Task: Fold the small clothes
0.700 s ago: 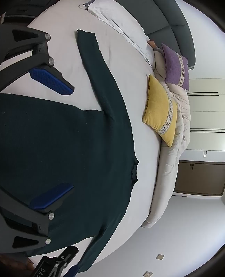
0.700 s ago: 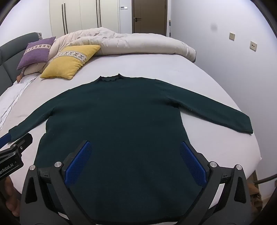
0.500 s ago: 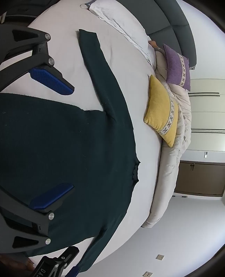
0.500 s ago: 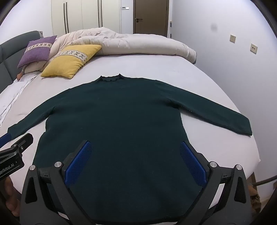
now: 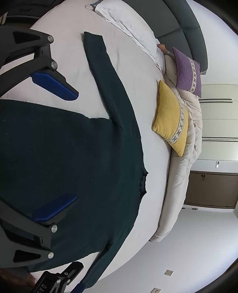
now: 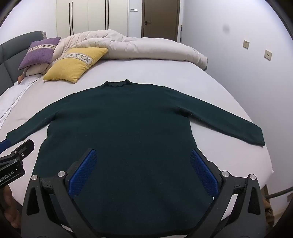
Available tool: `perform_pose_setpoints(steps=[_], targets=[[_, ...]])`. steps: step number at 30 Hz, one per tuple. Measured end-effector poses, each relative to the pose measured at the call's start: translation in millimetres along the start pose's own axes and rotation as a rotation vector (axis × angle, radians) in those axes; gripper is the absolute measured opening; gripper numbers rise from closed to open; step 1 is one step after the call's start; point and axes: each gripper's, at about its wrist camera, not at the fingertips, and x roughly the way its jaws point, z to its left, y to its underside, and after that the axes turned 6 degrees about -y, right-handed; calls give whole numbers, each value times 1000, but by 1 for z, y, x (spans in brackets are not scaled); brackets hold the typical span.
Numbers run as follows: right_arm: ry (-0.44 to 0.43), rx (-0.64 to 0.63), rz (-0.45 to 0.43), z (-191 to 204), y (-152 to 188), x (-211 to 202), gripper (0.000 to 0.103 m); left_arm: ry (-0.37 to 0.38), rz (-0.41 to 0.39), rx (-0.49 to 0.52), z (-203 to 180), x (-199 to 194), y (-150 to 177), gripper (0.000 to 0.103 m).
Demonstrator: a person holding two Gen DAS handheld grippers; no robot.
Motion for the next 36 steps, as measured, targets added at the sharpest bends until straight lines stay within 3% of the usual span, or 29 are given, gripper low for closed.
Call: perform_pose_setpoints(steps=[36], targets=[[7,-7,-5,2,3,1,103,-5,0,0,0,0,3,103]])
